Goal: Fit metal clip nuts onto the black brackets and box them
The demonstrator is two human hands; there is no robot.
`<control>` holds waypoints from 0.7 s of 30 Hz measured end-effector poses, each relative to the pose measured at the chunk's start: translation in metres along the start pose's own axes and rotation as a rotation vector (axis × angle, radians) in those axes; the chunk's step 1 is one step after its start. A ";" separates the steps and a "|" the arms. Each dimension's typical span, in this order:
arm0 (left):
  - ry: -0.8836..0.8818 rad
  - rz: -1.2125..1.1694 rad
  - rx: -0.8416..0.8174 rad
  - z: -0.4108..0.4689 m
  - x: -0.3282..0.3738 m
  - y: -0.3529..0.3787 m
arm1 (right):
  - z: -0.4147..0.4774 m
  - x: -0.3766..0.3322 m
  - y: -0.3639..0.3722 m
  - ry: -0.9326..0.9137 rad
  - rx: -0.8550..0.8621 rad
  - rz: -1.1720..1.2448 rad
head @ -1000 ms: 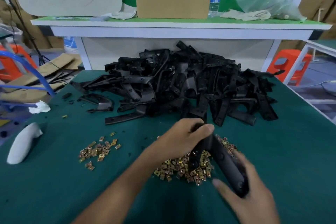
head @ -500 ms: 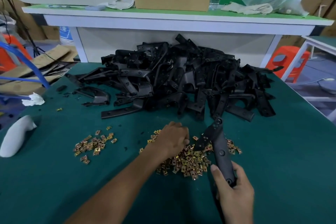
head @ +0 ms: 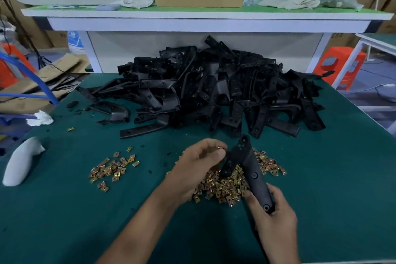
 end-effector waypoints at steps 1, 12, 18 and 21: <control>0.005 -0.007 0.000 -0.002 0.000 0.001 | 0.000 -0.001 0.000 -0.009 -0.003 -0.005; -0.048 -0.105 0.002 -0.010 -0.005 -0.003 | 0.000 -0.001 -0.001 -0.062 -0.023 -0.002; -0.052 -0.046 -0.037 -0.013 -0.006 -0.006 | 0.000 0.004 0.000 -0.077 -0.025 -0.016; -0.073 -0.041 -0.053 -0.014 -0.007 -0.006 | -0.001 0.006 0.000 -0.080 -0.030 -0.018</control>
Point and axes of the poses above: each hand's wrist, its own z-axis towards the middle knuckle, its own y-axis out of the palm, x = y × z, the point moved 2 cm from there along z, towards the middle knuckle, and after that the axes turned 6 degrees about -y, right-handed, at the moved point
